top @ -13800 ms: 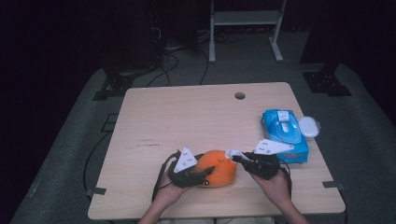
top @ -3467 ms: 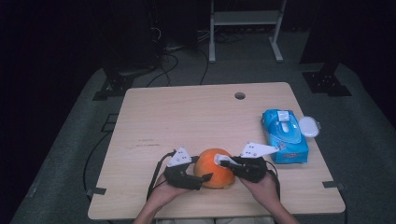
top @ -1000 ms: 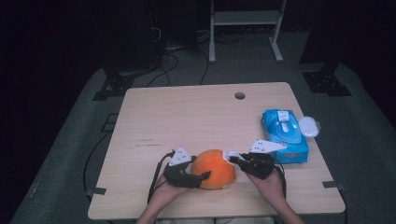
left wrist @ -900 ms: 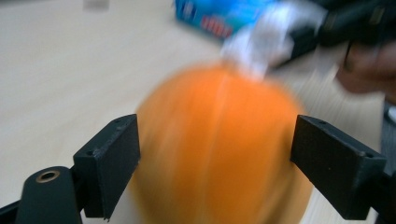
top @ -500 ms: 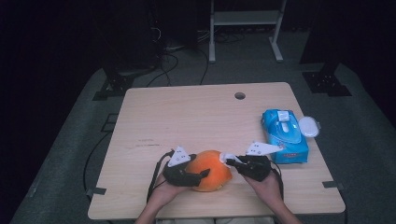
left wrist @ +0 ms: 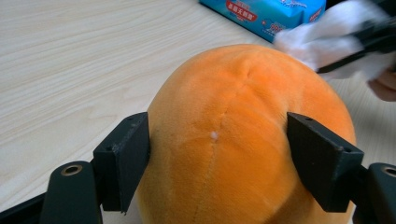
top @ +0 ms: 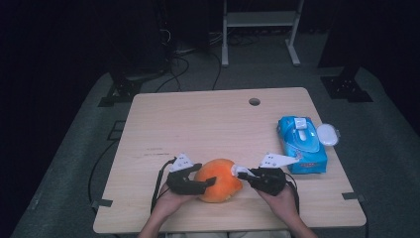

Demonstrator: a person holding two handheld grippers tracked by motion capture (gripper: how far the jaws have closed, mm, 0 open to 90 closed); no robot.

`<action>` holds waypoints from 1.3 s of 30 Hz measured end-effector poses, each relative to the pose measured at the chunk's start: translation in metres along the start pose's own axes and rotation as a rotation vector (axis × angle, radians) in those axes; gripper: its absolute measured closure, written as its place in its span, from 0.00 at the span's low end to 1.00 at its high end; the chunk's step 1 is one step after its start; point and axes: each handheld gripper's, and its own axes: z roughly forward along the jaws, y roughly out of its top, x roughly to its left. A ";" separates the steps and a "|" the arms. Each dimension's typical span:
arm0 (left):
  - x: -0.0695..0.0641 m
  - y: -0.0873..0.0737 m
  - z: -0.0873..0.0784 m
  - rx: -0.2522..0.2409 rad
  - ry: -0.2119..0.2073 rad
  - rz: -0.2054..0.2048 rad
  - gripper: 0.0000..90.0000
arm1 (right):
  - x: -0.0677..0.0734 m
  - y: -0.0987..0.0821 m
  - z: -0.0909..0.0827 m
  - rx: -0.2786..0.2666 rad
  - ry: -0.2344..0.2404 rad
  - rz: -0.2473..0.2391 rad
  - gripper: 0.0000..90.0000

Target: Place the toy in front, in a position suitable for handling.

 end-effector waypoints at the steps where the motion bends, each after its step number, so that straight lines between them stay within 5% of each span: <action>1: 0.000 0.000 0.001 -0.002 0.000 0.001 0.27 | 0.005 0.003 0.000 -0.013 0.028 -0.011 0.90; 4: -0.004 0.001 0.001 0.001 0.006 0.014 0.27 | 0.013 0.004 0.004 0.006 0.016 -0.057 0.90; 7: -0.013 0.002 0.002 -0.005 0.005 0.031 0.27 | -0.001 -0.001 0.004 0.016 -0.021 0.000 0.91; 11: -0.032 0.006 0.007 0.020 0.001 0.120 0.27 | -0.011 -0.002 0.002 0.015 -0.057 0.051 0.90; 16: -0.046 0.012 0.005 0.082 -0.045 0.202 0.20 | -0.002 0.005 0.003 -0.006 -0.027 0.020 0.90; 21: -0.034 0.017 0.000 0.048 -0.075 0.154 0.10 | 0.012 0.007 0.005 -0.014 0.053 -0.049 0.90; 24: -0.030 0.010 0.003 0.067 -0.067 0.194 0.17 | 0.021 0.009 0.007 -0.006 0.056 -0.096 0.90; 27: -0.022 0.008 0.002 0.075 -0.061 0.149 0.28 | 0.007 0.002 0.007 -0.003 0.024 -0.021 0.90; 31: -0.013 0.006 0.002 0.066 -0.050 0.107 0.32 | -0.009 -0.005 0.006 0.012 -0.026 0.053 0.90; 39: 0.001 0.002 -0.003 0.045 -0.056 0.035 0.32 | 0.011 0.000 0.007 0.000 0.026 -0.020 0.90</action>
